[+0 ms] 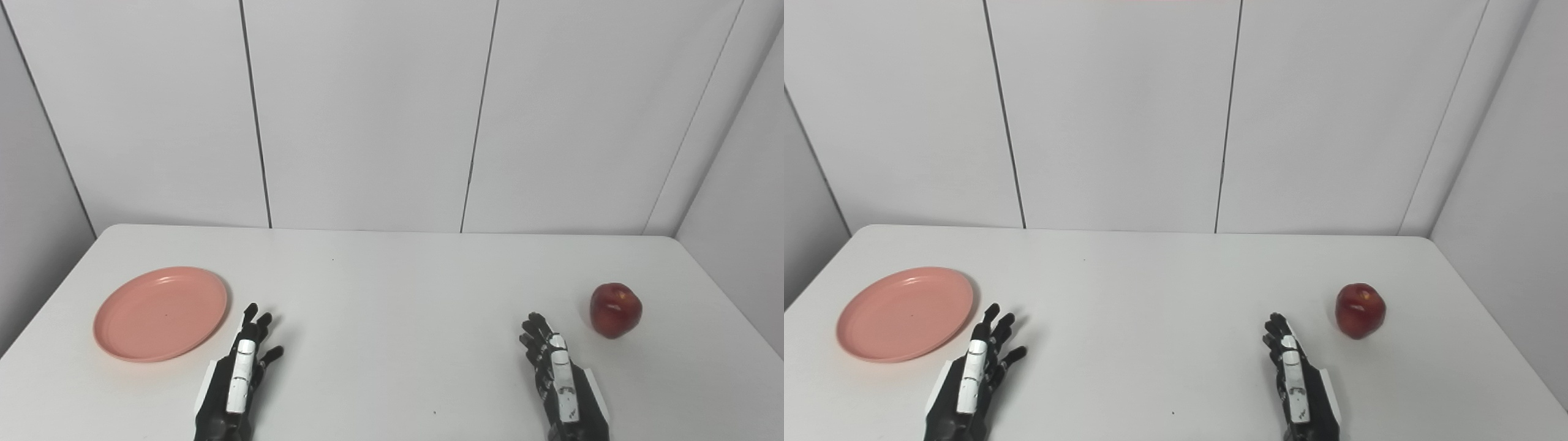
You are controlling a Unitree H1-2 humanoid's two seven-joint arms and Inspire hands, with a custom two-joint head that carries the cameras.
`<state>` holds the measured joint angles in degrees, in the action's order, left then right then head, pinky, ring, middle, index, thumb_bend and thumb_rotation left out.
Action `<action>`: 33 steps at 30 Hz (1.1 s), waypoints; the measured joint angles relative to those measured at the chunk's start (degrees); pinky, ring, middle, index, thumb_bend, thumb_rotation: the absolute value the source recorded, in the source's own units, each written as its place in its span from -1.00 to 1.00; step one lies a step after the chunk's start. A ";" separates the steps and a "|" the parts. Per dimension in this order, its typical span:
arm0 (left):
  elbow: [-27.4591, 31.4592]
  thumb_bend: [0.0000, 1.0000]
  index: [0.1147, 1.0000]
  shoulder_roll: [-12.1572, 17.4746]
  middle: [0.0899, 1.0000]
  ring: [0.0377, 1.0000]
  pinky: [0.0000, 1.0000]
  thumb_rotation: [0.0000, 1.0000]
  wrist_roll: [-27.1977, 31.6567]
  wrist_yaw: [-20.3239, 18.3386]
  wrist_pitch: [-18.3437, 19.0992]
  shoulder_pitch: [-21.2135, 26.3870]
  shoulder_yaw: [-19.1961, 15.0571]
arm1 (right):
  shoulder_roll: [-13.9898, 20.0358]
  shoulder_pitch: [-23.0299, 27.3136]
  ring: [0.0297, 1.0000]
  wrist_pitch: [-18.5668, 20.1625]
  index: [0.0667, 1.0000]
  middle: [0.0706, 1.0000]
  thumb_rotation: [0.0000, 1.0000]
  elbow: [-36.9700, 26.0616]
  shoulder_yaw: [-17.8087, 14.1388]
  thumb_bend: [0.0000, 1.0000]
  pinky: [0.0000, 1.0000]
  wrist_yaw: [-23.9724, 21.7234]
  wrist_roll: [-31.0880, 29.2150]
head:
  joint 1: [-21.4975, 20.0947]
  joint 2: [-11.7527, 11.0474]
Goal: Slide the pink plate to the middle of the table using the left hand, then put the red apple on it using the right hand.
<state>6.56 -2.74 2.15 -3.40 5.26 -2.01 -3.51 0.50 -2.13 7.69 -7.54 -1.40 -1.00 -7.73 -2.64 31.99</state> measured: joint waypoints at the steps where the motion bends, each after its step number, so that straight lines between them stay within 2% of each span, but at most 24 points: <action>1: -0.04 0.50 0.97 0.00 0.90 0.99 1.00 1.00 0.01 0.00 -0.28 0.00 -0.02 | 0.00 0.00 0.86 0.00 0.83 0.84 1.00 0.00 0.03 0.75 1.00 0.00 0.01 | 0.00 0.00; 10: -1.29 0.48 0.98 0.01 0.91 0.97 1.00 0.99 -0.27 0.02 -6.06 -0.07 0.40 | 0.01 -0.05 0.86 0.04 0.83 0.83 1.00 -0.10 0.24 0.74 1.00 0.01 0.13 | 0.00 0.09; 15: -1.29 0.45 0.97 0.00 0.92 0.99 1.00 0.99 -0.87 0.07 -6.34 -0.10 0.74 | 0.01 -0.08 0.86 0.20 0.83 0.83 1.00 -0.28 0.35 0.73 1.00 0.01 0.14 | -0.18 0.35; 19: -1.26 0.31 0.91 0.01 0.91 0.99 1.00 1.00 -2.62 0.79 -6.25 -0.11 0.73 | 0.00 -0.09 0.86 0.41 0.82 0.83 1.00 -0.44 0.51 0.73 1.00 0.12 0.24 | -0.35 0.62; 23: -1.14 0.27 0.90 0.01 0.90 0.99 1.00 1.00 -3.82 1.24 -5.29 -0.10 0.71 | -0.01 -0.10 0.86 0.69 0.83 0.83 1.00 -0.64 0.73 0.74 1.00 0.39 0.32 | -0.53 0.62; 26: -0.88 0.20 0.91 0.01 0.90 0.98 1.00 1.00 -3.83 1.25 -2.78 -0.10 0.56 | -0.02 -0.10 0.87 1.12 0.83 0.83 1.00 -0.87 0.80 0.74 1.00 0.47 0.31 | -0.70 0.79; 33: 0.78 0.21 0.93 0.04 0.93 0.99 1.00 1.00 -3.71 1.20 1.53 -0.10 0.09 | -0.04 -0.10 0.89 1.15 0.83 0.85 1.00 -0.92 0.89 0.74 1.00 0.61 0.21 | -0.79 0.88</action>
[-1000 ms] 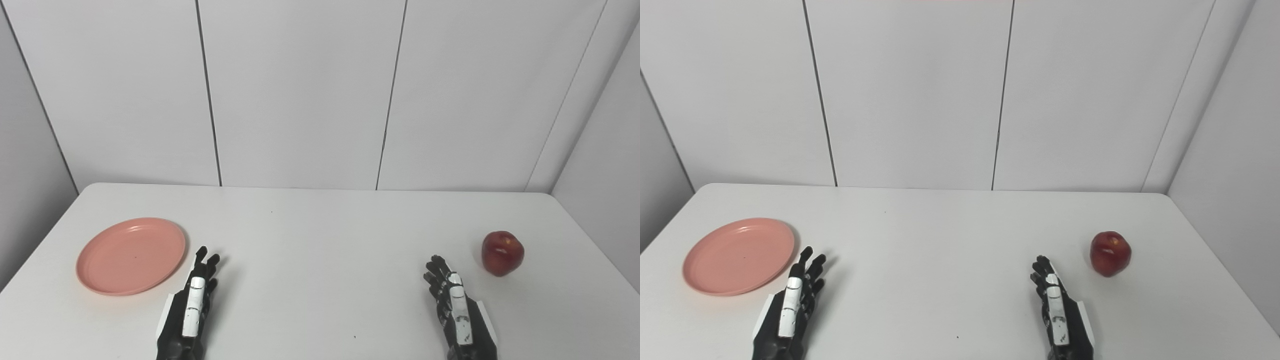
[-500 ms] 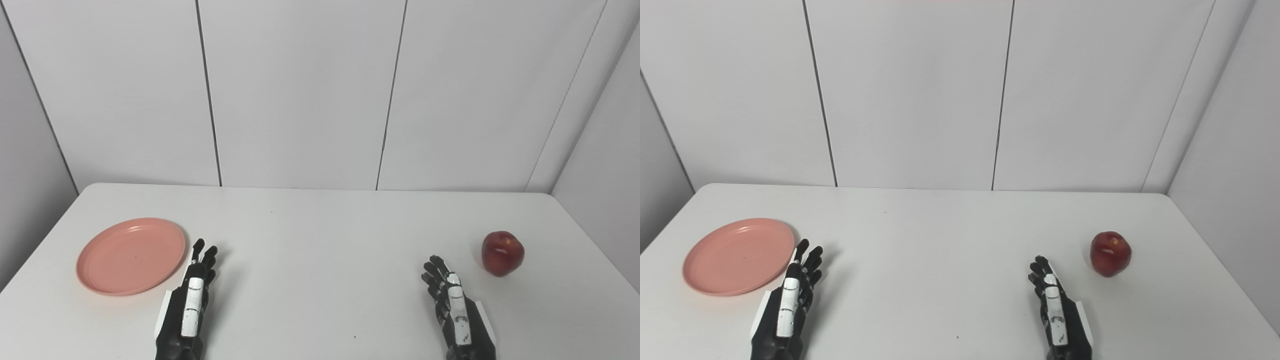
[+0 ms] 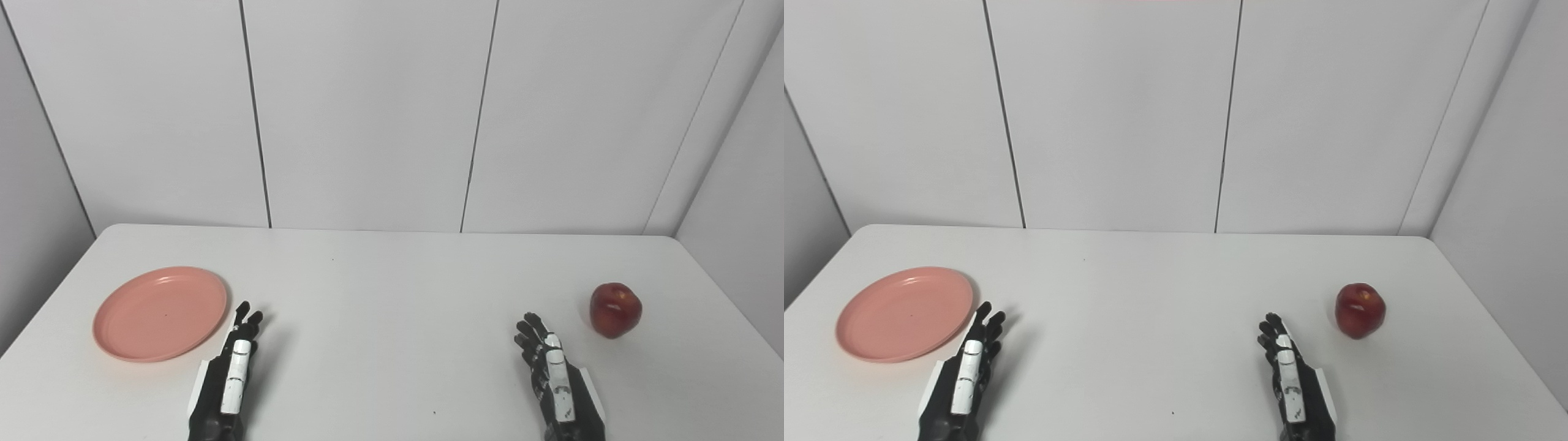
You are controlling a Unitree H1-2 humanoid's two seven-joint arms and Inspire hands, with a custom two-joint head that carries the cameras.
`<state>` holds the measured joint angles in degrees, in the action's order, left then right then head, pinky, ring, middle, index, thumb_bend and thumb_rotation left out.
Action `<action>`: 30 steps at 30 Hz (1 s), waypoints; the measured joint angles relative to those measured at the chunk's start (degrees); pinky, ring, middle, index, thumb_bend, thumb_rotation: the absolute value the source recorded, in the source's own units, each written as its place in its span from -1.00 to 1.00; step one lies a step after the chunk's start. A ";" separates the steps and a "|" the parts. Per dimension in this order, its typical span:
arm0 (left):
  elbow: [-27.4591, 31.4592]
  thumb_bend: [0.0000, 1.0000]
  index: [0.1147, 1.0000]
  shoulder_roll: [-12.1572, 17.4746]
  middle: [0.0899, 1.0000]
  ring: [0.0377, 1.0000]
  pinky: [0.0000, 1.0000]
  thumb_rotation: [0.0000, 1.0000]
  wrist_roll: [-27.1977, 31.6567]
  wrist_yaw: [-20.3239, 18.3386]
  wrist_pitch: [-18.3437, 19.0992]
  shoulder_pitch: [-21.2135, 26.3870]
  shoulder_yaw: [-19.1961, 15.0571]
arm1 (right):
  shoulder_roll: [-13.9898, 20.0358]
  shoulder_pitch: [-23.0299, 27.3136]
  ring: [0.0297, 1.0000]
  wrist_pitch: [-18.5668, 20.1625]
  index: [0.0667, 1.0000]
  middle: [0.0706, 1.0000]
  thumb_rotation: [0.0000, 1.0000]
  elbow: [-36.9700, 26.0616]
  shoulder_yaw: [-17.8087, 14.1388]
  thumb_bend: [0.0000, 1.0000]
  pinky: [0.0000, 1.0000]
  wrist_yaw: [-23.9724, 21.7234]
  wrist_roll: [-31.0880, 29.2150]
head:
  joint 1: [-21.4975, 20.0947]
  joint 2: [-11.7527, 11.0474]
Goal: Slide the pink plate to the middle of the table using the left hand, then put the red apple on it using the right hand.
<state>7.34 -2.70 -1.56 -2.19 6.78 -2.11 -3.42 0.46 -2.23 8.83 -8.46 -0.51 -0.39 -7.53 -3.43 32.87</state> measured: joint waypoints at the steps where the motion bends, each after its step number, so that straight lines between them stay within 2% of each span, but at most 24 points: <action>1: 0.21 0.21 0.94 0.00 0.93 0.99 1.00 1.00 0.09 -0.01 0.50 0.02 -0.05 | 0.00 0.00 0.89 0.00 0.83 0.86 1.00 0.00 0.00 0.75 1.00 0.00 -0.04 | 0.00 0.00; 9: 1.84 0.26 0.93 0.05 0.94 0.99 1.00 1.00 0.48 -0.13 3.46 0.05 -0.06 | -0.06 -0.01 0.91 -0.02 0.85 0.88 1.00 0.01 0.04 0.76 1.00 0.09 -0.10 | -0.18 0.09; 15: 1.97 0.25 0.93 0.06 0.94 0.98 1.00 1.00 0.95 -0.16 3.68 0.06 -0.07 | -0.08 -0.01 0.93 -0.39 0.84 0.90 1.00 0.13 0.04 0.76 1.00 0.10 -0.06 | -0.26 0.00; 22: 2.03 0.25 0.92 0.08 0.93 0.97 1.00 1.00 1.12 -0.17 3.83 0.06 -0.07 | -0.18 -0.04 0.97 -2.51 0.83 0.91 1.00 1.07 0.23 0.79 1.00 0.10 0.68 | -0.35 0.09; 30: 2.06 0.26 0.93 0.08 0.93 0.97 1.00 1.00 1.18 -0.17 3.93 0.06 -0.08 | -0.19 -0.03 0.97 -2.63 0.83 0.91 1.00 1.26 0.26 0.81 1.00 0.09 1.02 | -0.35 0.09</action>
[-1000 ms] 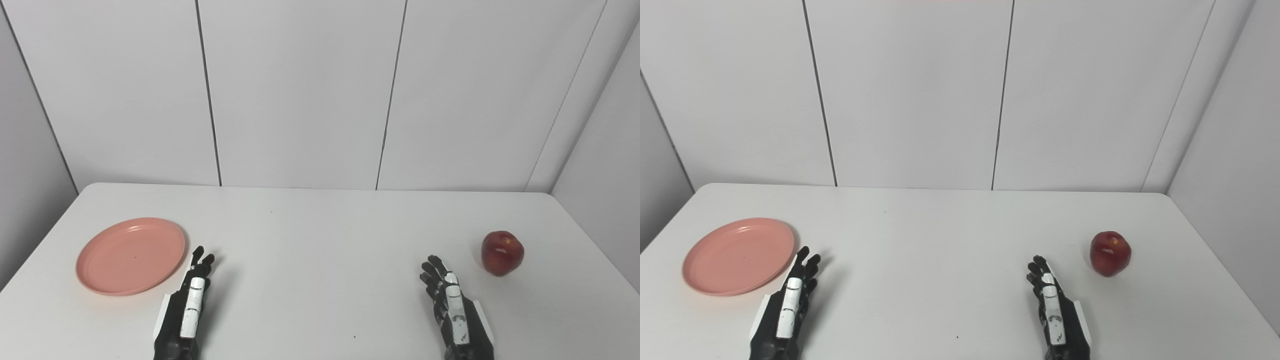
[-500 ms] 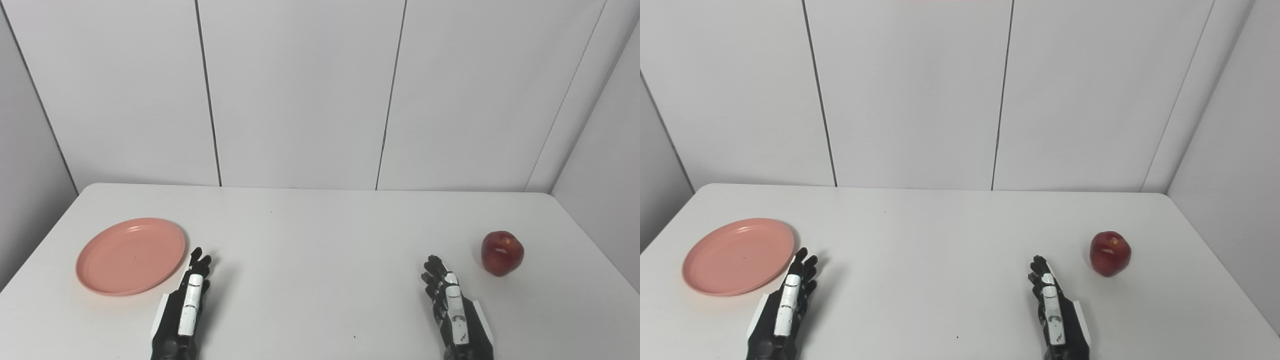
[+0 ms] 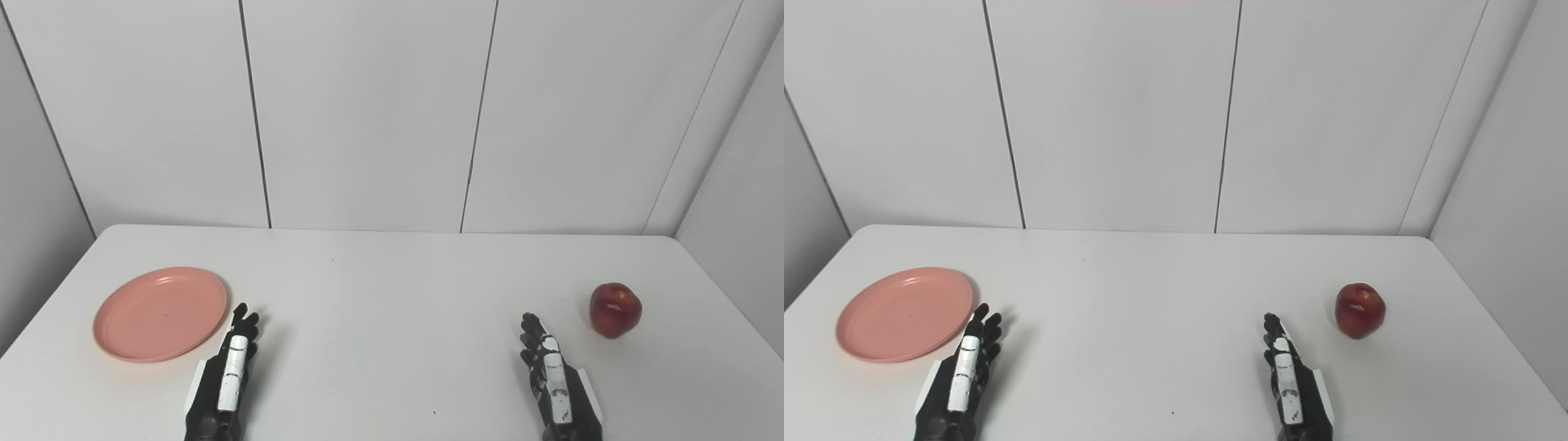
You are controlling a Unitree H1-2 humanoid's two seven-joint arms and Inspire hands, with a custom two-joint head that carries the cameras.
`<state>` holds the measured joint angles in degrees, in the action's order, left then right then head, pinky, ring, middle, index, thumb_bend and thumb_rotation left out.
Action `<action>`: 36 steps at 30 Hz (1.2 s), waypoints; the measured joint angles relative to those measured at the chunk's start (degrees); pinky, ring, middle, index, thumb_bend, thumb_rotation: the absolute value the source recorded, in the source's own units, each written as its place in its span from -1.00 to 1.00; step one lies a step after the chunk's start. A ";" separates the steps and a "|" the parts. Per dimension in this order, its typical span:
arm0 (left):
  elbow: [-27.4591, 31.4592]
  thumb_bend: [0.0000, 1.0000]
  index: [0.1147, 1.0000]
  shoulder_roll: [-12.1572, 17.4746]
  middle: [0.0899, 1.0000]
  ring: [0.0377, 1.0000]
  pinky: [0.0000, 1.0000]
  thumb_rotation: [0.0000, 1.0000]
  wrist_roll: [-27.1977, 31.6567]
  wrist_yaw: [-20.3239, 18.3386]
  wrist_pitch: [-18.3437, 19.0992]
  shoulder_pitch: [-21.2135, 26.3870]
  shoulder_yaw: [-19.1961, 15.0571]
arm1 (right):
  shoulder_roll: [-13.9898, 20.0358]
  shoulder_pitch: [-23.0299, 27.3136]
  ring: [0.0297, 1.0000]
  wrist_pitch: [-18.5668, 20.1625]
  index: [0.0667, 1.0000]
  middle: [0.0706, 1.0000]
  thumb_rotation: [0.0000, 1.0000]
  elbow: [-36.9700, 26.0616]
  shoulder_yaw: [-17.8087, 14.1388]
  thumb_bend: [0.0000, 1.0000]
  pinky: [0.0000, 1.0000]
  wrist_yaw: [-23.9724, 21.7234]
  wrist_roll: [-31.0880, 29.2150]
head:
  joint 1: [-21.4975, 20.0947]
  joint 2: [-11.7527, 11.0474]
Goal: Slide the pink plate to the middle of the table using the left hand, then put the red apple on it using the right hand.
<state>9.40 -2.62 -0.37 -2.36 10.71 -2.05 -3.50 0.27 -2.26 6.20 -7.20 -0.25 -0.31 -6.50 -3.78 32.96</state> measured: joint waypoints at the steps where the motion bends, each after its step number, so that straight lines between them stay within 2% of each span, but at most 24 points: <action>1: 0.00 0.26 0.93 0.00 0.93 0.97 1.00 1.00 0.00 0.00 0.00 0.00 0.00 | 0.00 0.00 0.97 0.00 0.83 0.91 1.00 0.00 0.00 0.80 1.00 0.00 -0.01 | 0.00 0.00; 15: 0.00 0.29 0.93 0.00 0.94 0.98 1.00 1.00 0.01 -0.02 0.00 0.00 0.03 | 0.01 0.00 0.95 0.01 0.82 0.90 1.00 0.00 -0.02 0.77 1.00 -0.02 -0.10 | 1.14 -0.26; 17: 0.00 0.27 0.92 -0.01 0.93 0.98 1.00 1.00 -0.03 0.00 0.00 0.00 0.12 | 0.03 -0.01 0.96 0.01 0.85 0.91 1.00 0.00 -0.07 0.73 1.00 -0.09 -0.19 | 3.77 -1.05; 23: -0.45 0.25 0.92 -0.20 0.92 0.97 1.00 1.00 -0.86 0.70 -0.64 -0.01 1.11 | 0.76 -0.02 0.98 -0.30 0.89 0.94 1.00 0.43 -0.62 0.72 1.00 -1.14 -1.37 | 7.20 -2.72; 28: -2.14 0.25 0.92 -0.71 0.92 0.99 1.00 1.00 -2.33 2.34 -2.83 0.09 2.73 | 2.29 0.14 1.00 -0.95 0.93 0.98 1.00 1.46 -1.35 0.71 1.00 -3.34 -3.46 | 12.46 -5.44; 30: -2.46 0.25 0.92 -0.85 0.92 0.99 1.00 1.00 -2.80 2.82 -3.26 0.11 3.23 | 2.72 0.55 1.00 -1.11 0.94 0.99 1.00 1.97 -1.73 0.72 1.00 -4.19 -4.08 | 12.48 -5.45; 36: -4.10 0.26 0.92 -1.35 0.93 0.99 1.00 1.00 -3.89 4.94 -4.85 0.28 4.78 | 3.90 1.44 1.00 -1.92 0.96 1.00 1.00 3.76 -2.92 0.71 1.00 -5.69 -5.13 | 17.13 -7.99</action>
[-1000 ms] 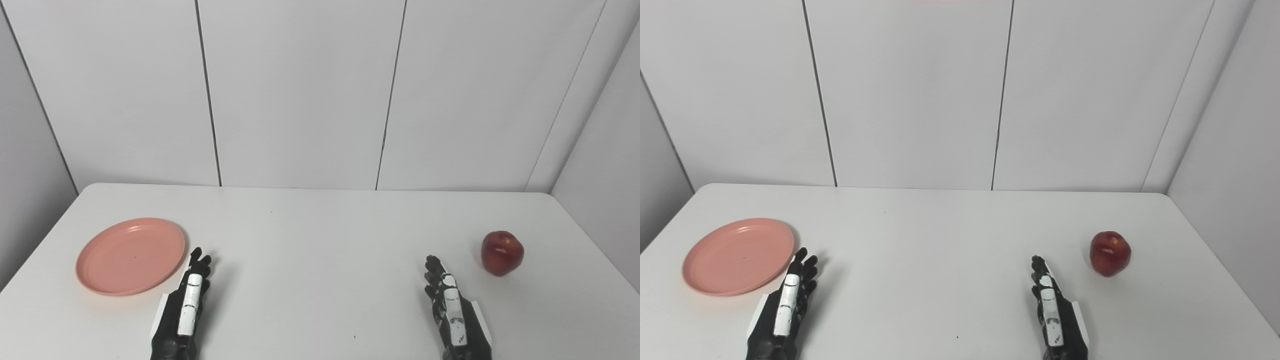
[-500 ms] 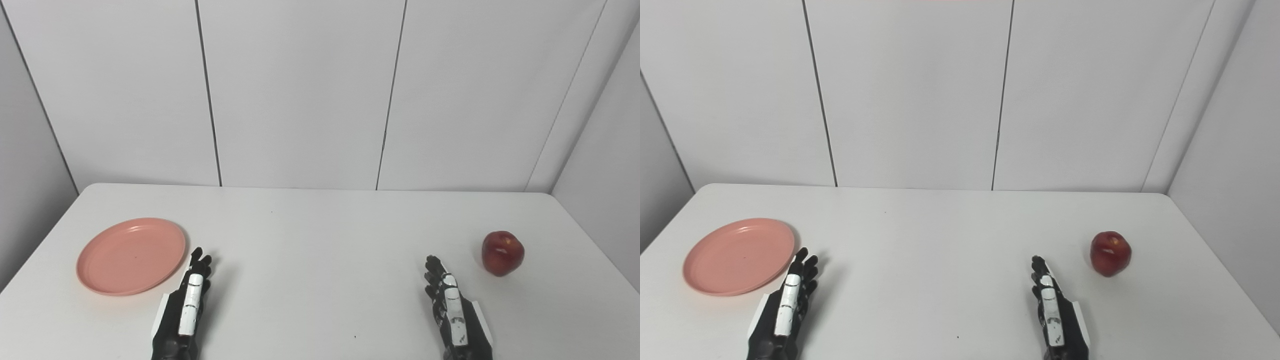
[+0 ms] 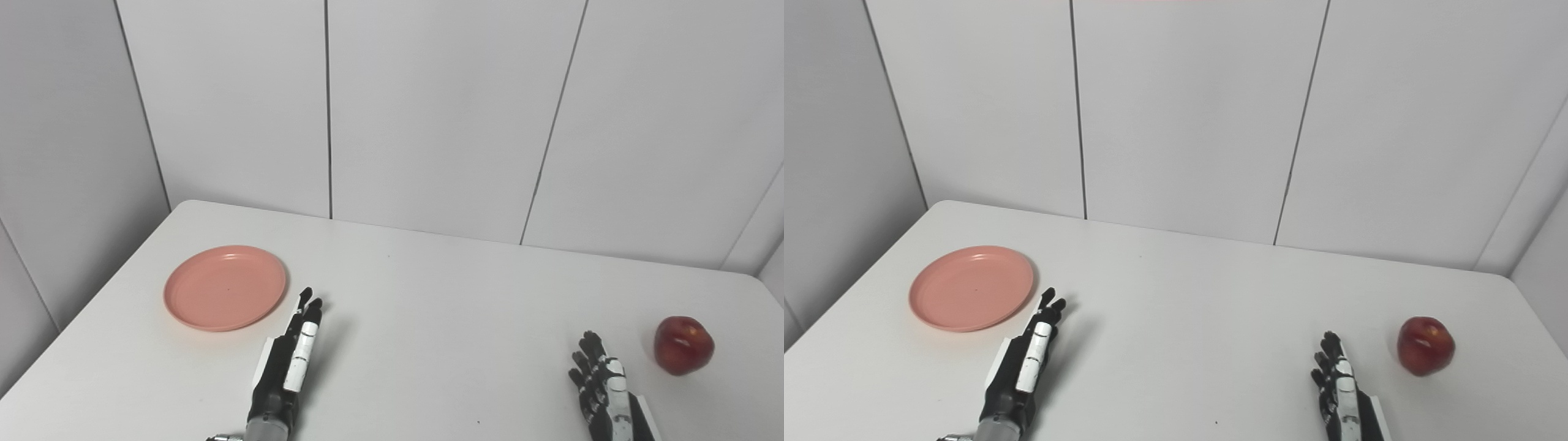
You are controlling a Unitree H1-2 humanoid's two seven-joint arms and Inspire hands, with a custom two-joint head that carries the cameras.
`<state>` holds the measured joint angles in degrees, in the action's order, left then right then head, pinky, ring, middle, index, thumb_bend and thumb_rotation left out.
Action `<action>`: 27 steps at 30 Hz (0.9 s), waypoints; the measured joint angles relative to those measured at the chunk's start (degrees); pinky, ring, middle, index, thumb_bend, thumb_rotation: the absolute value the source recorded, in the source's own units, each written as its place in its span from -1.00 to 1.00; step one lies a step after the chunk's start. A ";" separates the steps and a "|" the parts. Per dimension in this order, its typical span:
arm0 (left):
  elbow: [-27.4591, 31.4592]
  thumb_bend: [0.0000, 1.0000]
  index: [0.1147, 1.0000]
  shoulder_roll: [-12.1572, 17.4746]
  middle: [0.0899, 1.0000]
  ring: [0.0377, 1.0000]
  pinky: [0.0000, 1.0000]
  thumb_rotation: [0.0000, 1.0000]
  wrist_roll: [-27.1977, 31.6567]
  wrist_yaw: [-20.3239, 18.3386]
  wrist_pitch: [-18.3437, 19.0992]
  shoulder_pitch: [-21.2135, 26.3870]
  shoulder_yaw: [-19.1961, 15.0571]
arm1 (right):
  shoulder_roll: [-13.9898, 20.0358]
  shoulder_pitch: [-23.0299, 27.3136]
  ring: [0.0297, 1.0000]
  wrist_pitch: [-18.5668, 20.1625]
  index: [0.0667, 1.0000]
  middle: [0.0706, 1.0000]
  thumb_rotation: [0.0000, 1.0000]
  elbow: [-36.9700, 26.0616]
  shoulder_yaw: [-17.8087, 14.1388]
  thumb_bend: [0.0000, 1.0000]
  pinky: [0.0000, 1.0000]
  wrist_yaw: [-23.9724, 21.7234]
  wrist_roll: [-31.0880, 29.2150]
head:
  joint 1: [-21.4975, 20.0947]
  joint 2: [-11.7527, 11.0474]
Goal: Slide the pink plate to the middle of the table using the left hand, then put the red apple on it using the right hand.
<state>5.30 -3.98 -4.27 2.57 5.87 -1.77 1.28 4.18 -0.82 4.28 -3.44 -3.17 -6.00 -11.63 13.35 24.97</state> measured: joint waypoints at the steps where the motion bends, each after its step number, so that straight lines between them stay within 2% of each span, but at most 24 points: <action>1: -0.25 0.26 0.93 -0.05 0.93 0.99 1.00 1.00 -0.09 0.34 -0.31 0.02 0.21 | 0.11 0.16 1.00 -0.06 0.96 1.00 1.00 0.28 -0.22 0.71 1.00 -0.12 -0.17 | 0.01 -0.01; 10: -2.03 0.26 0.92 -0.43 0.92 0.96 1.00 0.96 -1.39 2.28 -2.79 0.35 1.51 | 1.34 1.02 1.00 -1.08 1.00 1.00 1.00 1.98 -1.55 0.69 1.00 -1.68 -1.97 | 2.99 -1.59; 15: -2.24 0.26 0.92 -0.68 0.92 0.95 1.00 1.00 -1.96 2.82 -2.97 0.46 1.81 | 1.58 1.19 1.00 -1.11 1.00 1.00 1.00 2.34 -1.76 0.66 1.00 -2.01 -2.25 | 3.17 -1.76; 17: -2.48 0.27 0.91 -0.69 0.91 0.94 1.00 1.00 -2.09 2.87 -3.23 0.53 1.85 | 1.62 1.23 1.00 -1.14 1.00 1.00 1.00 2.44 -1.78 0.66 1.00 -2.04 -2.25 | 3.17 -2.99; 21: -3.02 0.26 0.90 -0.87 0.90 0.93 0.99 1.00 -2.34 3.20 -3.66 0.73 1.96 | 1.77 1.51 1.00 -1.32 0.99 1.00 1.00 2.99 -1.86 0.66 1.00 -2.07 -2.16 | 3.08 -3.52; 23: -3.28 0.26 0.90 -0.96 0.90 0.93 0.98 1.00 -2.34 3.20 -3.82 0.85 1.98 | 1.81 1.63 1.00 -1.41 1.00 1.00 1.00 3.23 -1.92 0.68 1.00 -2.09 -2.06 | 3.17 -4.57; 27: -4.01 0.25 0.91 -1.19 0.91 0.95 1.00 1.00 -2.32 3.20 -4.27 1.26 2.08 | 1.85 1.89 1.00 -1.59 1.00 1.00 1.00 3.64 -1.95 0.68 1.00 -2.17 -1.89 | 3.00 -4.93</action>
<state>1.29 -5.17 -6.59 5.77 1.60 -0.51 3.36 6.03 1.06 2.69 0.20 -5.12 -8.17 -13.52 16.35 20.04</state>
